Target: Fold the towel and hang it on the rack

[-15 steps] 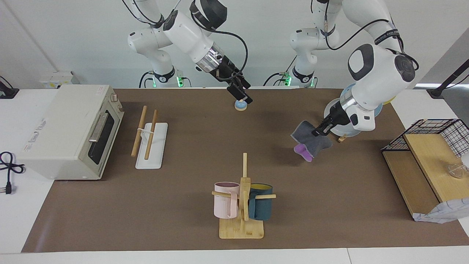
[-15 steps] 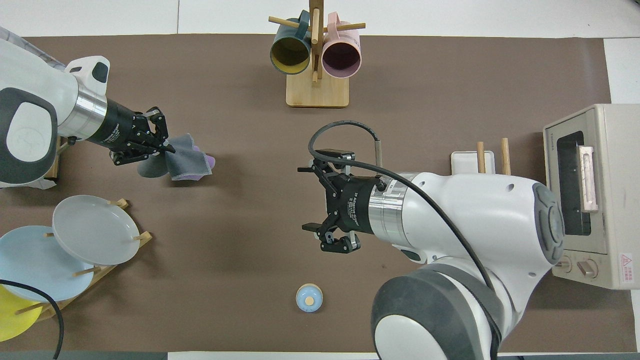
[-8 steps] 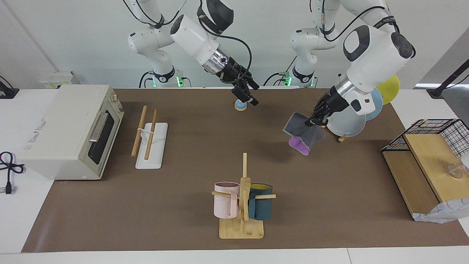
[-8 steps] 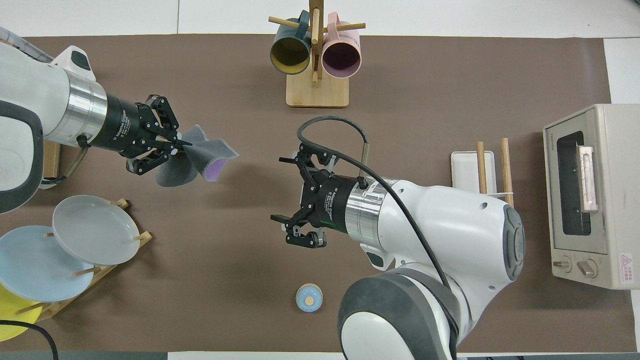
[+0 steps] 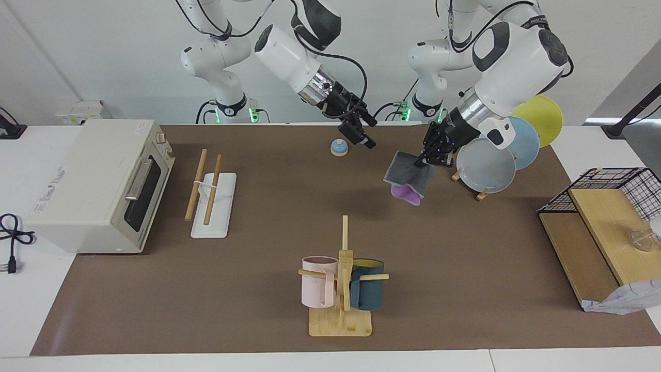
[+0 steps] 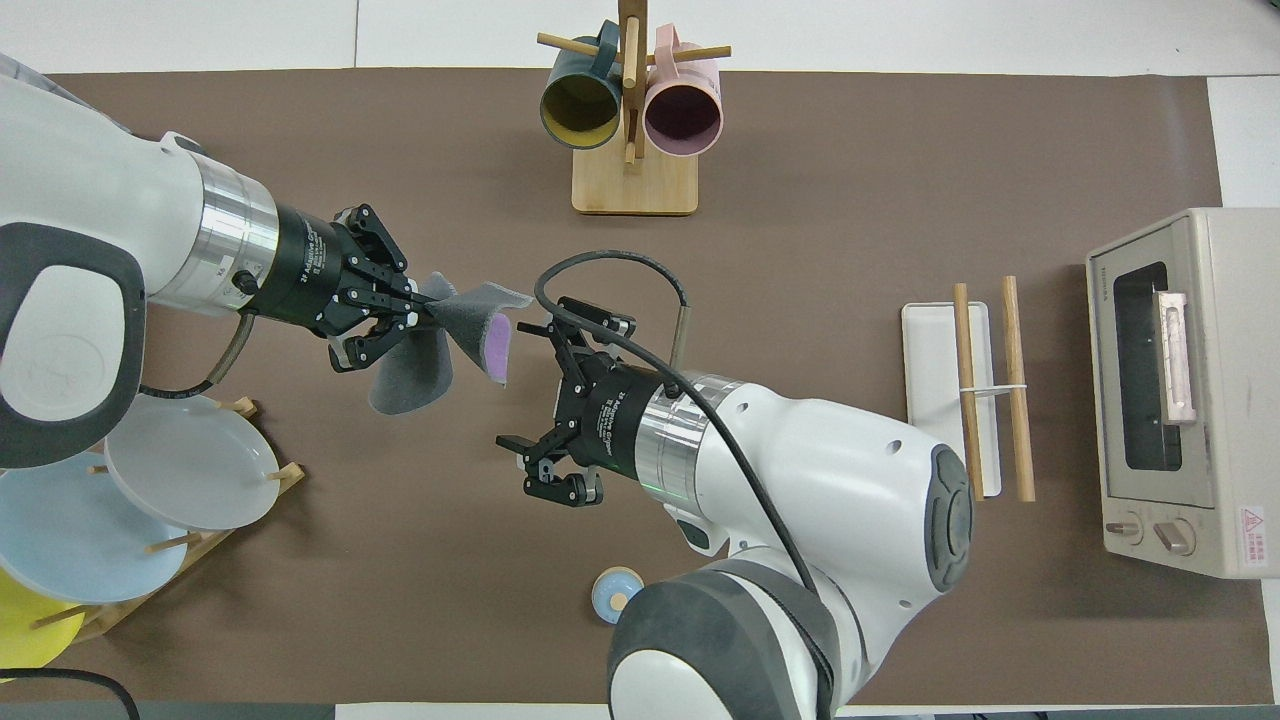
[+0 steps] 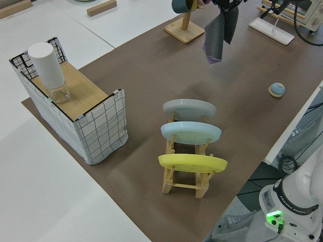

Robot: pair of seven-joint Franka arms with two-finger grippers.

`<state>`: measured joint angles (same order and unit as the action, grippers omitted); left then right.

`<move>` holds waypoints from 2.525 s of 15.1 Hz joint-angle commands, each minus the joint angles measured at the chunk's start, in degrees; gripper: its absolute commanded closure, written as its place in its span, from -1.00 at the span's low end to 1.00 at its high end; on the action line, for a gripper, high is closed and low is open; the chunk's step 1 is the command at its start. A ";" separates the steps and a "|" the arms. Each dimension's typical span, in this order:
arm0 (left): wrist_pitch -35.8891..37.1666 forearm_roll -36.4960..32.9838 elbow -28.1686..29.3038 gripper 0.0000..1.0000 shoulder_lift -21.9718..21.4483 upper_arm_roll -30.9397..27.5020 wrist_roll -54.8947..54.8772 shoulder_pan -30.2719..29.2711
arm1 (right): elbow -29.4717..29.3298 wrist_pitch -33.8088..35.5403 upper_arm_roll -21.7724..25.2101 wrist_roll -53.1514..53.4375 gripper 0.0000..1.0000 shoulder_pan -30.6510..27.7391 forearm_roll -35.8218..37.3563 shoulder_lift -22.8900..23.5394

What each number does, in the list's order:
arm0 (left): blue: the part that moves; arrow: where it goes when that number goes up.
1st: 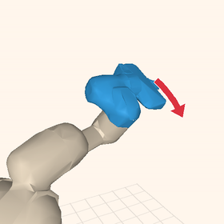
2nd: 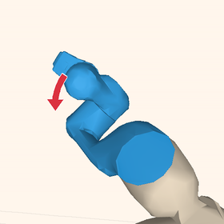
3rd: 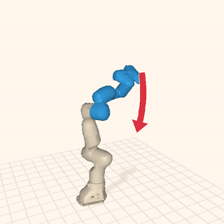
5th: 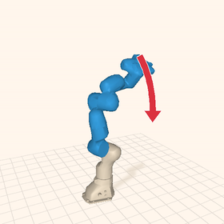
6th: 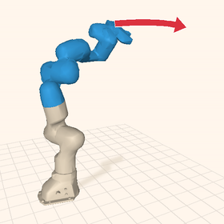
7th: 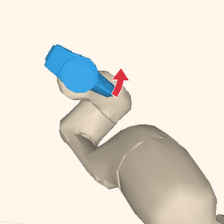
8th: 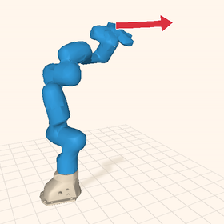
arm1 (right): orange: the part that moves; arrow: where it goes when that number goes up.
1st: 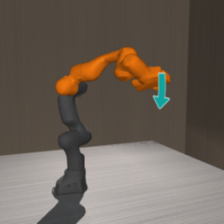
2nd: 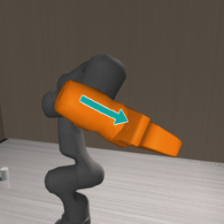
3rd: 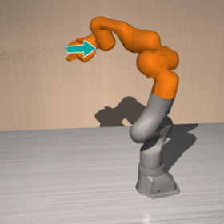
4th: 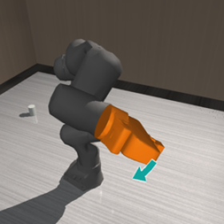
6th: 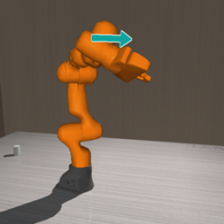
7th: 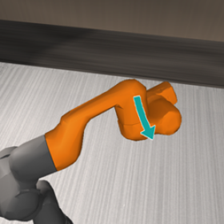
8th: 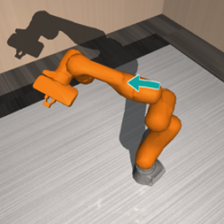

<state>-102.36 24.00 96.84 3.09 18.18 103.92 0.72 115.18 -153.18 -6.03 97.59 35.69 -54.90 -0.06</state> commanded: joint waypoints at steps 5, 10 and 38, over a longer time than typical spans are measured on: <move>1.11 0.87 1.33 1.00 -2.03 0.10 4.53 2.53 | -3.11 -1.07 -0.03 -6.61 -1.00 0.17 -0.21 3.13; 1.11 0.87 1.77 1.00 -2.47 0.19 6.03 2.71 | -3.29 -1.07 -0.03 -18.12 -1.00 -0.44 -0.21 4.45; 0.49 0.08 5.29 -1.00 -4.58 -0.07 -4.66 1.67 | -8.21 25.43 0.49 -35.33 1.00 -17.29 2.68 4.37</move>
<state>-101.70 23.93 99.26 0.79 18.55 104.85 3.91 106.91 -134.39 -5.18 67.27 23.25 -54.08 5.98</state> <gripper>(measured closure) 0.000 0.978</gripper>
